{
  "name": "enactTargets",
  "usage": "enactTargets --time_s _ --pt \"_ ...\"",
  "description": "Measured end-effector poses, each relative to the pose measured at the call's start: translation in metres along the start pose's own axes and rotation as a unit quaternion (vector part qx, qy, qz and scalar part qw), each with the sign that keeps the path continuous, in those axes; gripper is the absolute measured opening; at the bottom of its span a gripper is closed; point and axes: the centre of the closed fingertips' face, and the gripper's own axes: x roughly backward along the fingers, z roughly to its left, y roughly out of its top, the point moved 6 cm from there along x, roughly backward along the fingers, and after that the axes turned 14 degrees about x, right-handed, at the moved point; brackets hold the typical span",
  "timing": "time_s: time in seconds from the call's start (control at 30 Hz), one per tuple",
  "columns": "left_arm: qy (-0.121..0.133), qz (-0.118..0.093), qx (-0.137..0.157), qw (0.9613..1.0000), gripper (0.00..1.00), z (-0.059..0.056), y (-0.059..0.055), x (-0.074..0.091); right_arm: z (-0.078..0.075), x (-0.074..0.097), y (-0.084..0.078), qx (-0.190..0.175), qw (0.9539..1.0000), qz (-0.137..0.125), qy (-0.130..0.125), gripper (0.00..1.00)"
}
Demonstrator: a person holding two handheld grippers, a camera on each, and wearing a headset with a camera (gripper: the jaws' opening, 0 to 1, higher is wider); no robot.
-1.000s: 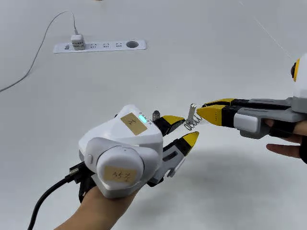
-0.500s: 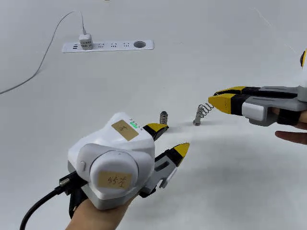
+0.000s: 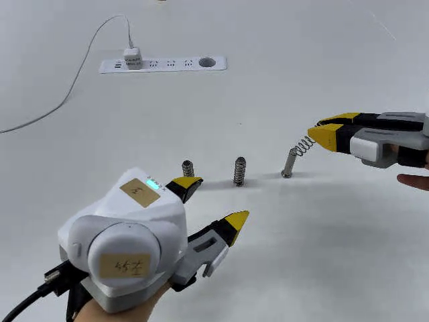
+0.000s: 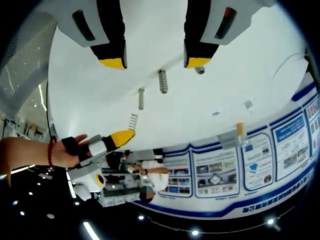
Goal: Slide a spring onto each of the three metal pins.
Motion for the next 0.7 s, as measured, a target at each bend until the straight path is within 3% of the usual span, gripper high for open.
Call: enactTargets --time_s 0.2,0.33,0.5,0.7 --pt "0.017 -0.001 0.013 0.9998 0.51 0.009 -0.002 0.005 -0.008 -0.004 -0.002 0.008 0.9998 0.007 -0.018 0.13" --pt "0.020 -0.012 0.025 0.9994 0.55 0.012 -0.001 0.008 -0.010 -0.006 -0.002 0.013 0.9996 0.008 -0.025 0.13" --pt "0.028 -0.011 0.029 0.9991 0.58 0.014 -0.002 0.010 -0.013 -0.011 -0.003 0.020 0.9993 0.012 -0.028 0.13" --pt "0.034 -0.010 0.030 0.9989 0.60 0.017 -0.004 0.012 -0.010 -0.017 -0.006 0.057 0.9976 0.028 -0.027 0.13"
